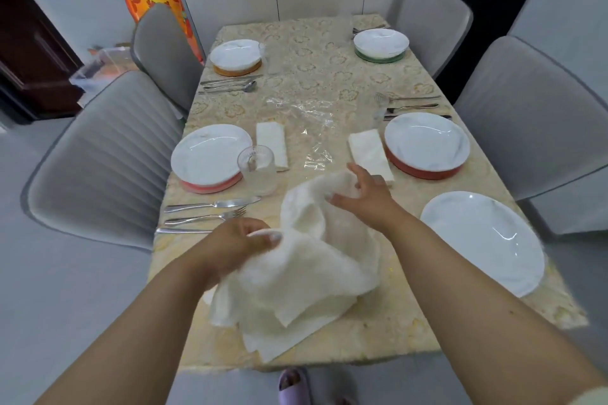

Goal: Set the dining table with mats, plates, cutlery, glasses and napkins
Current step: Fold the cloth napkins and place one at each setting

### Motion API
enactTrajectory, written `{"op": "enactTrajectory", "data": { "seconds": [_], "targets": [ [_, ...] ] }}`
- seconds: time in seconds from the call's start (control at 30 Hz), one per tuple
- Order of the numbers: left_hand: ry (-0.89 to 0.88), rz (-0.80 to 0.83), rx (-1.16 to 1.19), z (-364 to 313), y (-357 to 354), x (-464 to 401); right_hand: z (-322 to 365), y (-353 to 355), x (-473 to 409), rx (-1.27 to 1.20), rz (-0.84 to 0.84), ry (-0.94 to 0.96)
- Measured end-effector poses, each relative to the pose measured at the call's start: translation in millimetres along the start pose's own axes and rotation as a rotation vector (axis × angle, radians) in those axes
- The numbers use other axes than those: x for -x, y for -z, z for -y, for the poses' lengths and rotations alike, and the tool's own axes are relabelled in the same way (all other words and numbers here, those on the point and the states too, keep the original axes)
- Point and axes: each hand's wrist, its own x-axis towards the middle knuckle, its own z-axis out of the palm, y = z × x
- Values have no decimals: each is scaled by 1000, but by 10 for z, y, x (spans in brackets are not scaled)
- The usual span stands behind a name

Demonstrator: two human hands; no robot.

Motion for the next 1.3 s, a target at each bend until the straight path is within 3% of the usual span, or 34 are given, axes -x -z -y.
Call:
{"op": "enactTrajectory", "data": {
  "seconds": [0.07, 0.13, 0.27, 0.4, 0.53, 0.6, 0.7, 0.77, 0.87, 0.97, 1.07, 1.17, 1.3],
  "targets": [
    [25, 22, -54, 48, -28, 40, 41, -127, 5, 51, 43, 60],
    [2, -22, -16, 61, -91, 43, 86, -189, 20, -97, 25, 110],
    [-185, -343, 73, -95, -171, 58, 376, -150, 157, -333, 38, 275],
    [-270, -298, 305, -211, -191, 72, 700, -196, 337, -273, 150, 474],
    [-189, -238, 443, -56, -10, 114, 628, -193, 265, -502, 183, 336],
    [-108, -221, 538, 62, 110, 163, 409, -163, 136, -310, 202, 230],
    [-55, -241, 596, 209, 334, 250, 113, -329, 91, -54, 460, 71],
    [-28, -281, 554, 282, 528, 313, 32, -544, 134, -147, 579, -36],
    [-2, -423, 367, 365, 872, 417, 7, -1008, 233, -270, 571, -139],
    [21, -581, 5, 489, 1130, 489, 93, -1531, 396, -339, 563, -171],
    [90, -619, -350, 594, 1214, 532, 223, -1929, 516, -308, 560, -179],
    [60, -677, -370, 468, 1286, 588, 280, -2086, 530, -370, 578, -233],
    [-196, -715, -194, -112, 1348, 670, 224, -2037, 447, -494, 461, -223]
  ]
}}
